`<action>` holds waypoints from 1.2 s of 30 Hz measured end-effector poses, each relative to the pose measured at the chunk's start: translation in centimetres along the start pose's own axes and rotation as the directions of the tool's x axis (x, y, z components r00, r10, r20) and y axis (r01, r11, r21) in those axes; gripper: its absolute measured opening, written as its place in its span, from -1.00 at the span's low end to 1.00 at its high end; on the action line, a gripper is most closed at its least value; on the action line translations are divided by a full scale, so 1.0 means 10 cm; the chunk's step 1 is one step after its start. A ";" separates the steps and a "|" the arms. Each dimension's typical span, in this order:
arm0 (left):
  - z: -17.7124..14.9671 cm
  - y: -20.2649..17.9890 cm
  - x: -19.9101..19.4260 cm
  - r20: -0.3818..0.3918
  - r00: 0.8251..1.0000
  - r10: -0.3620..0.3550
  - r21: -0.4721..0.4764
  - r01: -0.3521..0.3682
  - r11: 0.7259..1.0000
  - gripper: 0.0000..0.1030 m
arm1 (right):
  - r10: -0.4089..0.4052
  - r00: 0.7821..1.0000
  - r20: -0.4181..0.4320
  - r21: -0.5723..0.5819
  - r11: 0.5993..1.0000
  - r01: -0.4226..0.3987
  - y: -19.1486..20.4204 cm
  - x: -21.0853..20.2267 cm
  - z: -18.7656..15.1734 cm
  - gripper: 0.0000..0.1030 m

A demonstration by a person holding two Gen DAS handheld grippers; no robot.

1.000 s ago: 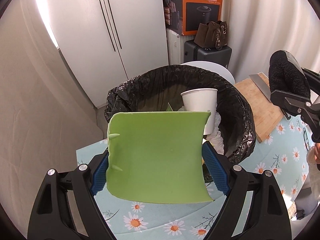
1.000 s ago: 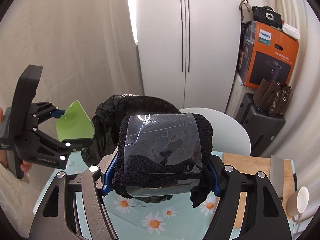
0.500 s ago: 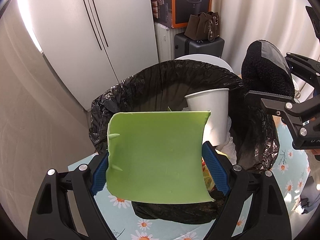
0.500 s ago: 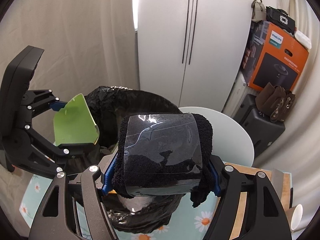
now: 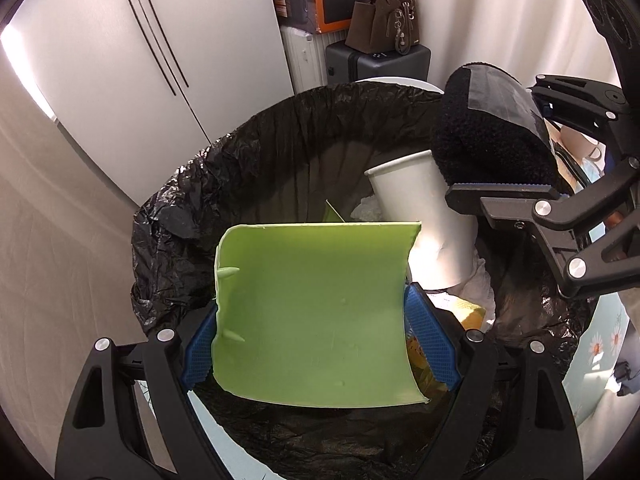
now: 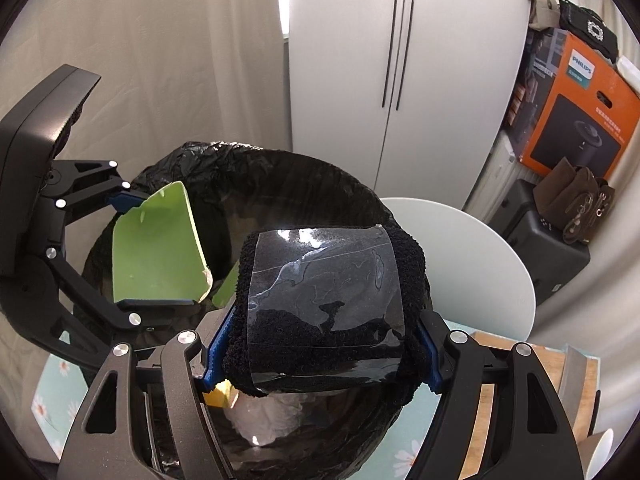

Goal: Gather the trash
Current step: 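Carry black item and green tray to the bin and release both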

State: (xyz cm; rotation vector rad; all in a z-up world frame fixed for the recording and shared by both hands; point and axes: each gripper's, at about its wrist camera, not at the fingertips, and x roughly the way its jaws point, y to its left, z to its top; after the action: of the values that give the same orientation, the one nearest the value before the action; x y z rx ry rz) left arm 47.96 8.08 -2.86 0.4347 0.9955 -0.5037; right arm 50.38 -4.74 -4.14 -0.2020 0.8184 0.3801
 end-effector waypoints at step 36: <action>-0.64 -0.22 -1.08 0.316 0.936 0.154 -0.194 -0.095 0.976 0.88 | -0.017 0.986 0.166 0.004 1.000 0.017 -0.10 -1.03 -0.45 0.73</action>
State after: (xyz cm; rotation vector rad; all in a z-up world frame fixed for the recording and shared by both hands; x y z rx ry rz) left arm 37.55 12.02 3.22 0.2416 0.6765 -0.3548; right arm 41.35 -9.69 0.55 -0.1722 0.6529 0.3746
